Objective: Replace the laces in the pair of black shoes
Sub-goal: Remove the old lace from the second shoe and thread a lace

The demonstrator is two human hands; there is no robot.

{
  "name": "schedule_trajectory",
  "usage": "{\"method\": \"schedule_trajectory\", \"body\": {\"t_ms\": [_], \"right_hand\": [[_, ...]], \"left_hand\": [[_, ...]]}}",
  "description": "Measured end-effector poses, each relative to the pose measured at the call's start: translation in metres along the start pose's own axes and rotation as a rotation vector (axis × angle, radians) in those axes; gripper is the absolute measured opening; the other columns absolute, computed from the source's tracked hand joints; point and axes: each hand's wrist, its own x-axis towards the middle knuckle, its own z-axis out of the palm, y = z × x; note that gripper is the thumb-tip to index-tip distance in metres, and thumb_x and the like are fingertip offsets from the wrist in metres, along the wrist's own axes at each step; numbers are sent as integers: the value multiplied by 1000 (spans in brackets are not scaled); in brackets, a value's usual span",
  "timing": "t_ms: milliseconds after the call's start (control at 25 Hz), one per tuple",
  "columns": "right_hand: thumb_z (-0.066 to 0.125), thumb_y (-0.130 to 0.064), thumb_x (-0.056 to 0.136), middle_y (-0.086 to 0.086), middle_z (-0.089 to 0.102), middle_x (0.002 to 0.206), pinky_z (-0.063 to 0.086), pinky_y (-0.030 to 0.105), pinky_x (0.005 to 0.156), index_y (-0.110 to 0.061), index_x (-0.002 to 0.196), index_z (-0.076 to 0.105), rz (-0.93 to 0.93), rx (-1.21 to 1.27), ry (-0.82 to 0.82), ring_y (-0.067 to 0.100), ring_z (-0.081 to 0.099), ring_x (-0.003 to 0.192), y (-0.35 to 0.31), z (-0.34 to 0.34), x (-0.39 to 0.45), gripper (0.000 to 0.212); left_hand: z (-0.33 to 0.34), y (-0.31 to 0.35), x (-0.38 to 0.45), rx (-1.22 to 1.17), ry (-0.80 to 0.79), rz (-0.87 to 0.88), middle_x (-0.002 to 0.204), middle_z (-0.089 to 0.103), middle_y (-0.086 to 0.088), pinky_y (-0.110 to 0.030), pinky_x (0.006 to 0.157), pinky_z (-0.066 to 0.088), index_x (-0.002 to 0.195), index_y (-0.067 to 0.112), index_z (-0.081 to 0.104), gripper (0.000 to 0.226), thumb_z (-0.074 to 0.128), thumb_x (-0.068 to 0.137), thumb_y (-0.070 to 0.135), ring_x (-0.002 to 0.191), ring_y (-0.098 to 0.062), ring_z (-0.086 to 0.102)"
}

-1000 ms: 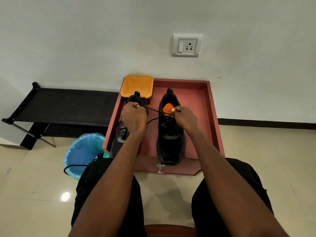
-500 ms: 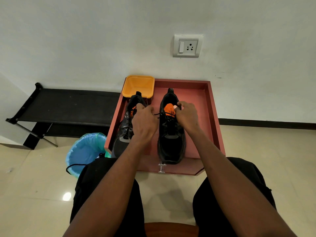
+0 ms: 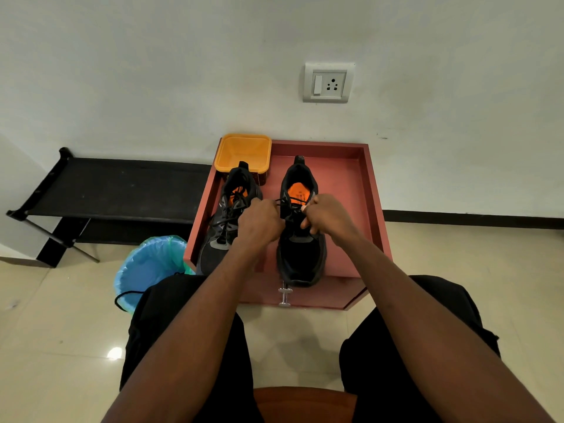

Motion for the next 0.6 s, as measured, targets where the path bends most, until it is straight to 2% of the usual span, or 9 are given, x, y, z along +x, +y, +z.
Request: {"method": "schedule_trajectory", "body": {"t_ms": [120, 200, 240, 280, 360, 400, 480, 520, 600], "right_hand": [[51, -17, 100, 11, 74, 78, 50, 31, 57, -1, 102, 61, -50, -63, -5, 17, 57, 50, -2, 1, -8, 19], [50, -17, 101, 12, 74, 81, 50, 30, 59, 0, 100, 62, -55, -68, -16, 15, 57, 50, -1, 0, -10, 21], [50, -17, 101, 12, 75, 82, 50, 30, 59, -1, 97, 63, -56, -71, -20, 14, 57, 50, -1, 0, -11, 21], [50, -16, 101, 12, 75, 83, 50, 29, 59, -2, 94, 63, -57, -71, -24, 14, 57, 50, -1, 0, -13, 20], [51, -16, 100, 12, 75, 84, 49, 27, 54, -6, 88, 62, -30, -18, -42, 14, 58, 52, -3, 2, -16, 19], [52, -16, 100, 11, 74, 83, 47, 24, 50, -7, 85, 61, -5, 59, -71, 14, 58, 52, -5, 3, -19, 19], [56, -14, 98, 6, 69, 72, 46, 20, 47, -8, 80, 60, 31, 235, -161, 12, 58, 52, -9, 2, -26, 20], [59, -12, 96, 3, 67, 67, 48, 20, 51, -8, 79, 61, 29, 308, -209, 12, 60, 54, -10, 0, -30, 18], [63, -7, 92, 4, 70, 72, 52, 25, 65, -6, 86, 64, -7, 474, -271, 14, 65, 64, -12, -3, -34, 6]], "left_hand": [[-5, 2, -8, 47, -56, 53, 139, 42, -16, -43, 87, 46, 148, 31, 38, 59, 60, 94, 31, 115, -37, 55], [-1, -1, -6, 83, -118, 11, 137, 40, -18, -42, 84, 46, 146, 26, 42, 53, 58, 95, 29, 110, -38, 56], [2, -2, -3, 80, -113, 0, 132, 44, -18, -41, 80, 47, 134, 18, 53, 42, 57, 94, 27, 104, -37, 58], [1, -3, -2, 70, -103, -7, 124, 51, -18, -38, 74, 47, 113, 9, 62, 28, 58, 92, 27, 96, -34, 60], [-5, -2, 0, 51, -131, 21, 94, 63, -12, -31, 58, 43, 76, 7, 57, 29, 63, 90, 31, 77, -26, 59], [-11, 0, -1, 15, -196, 64, 78, 61, -7, -28, 54, 39, 69, 10, 53, 32, 65, 90, 32, 69, -23, 56], [-28, 7, -16, -188, -401, 141, 64, 51, 0, -25, 48, 33, 74, 10, 57, 25, 65, 90, 28, 57, -16, 46], [-38, 9, -26, -288, -546, 145, 64, 50, 1, -23, 46, 31, 84, 8, 64, 21, 67, 90, 28, 53, -12, 41], [-53, 8, -43, -295, -817, 172, 68, 52, 4, -19, 45, 29, 106, 8, 71, 29, 70, 89, 31, 51, -6, 37]]}}
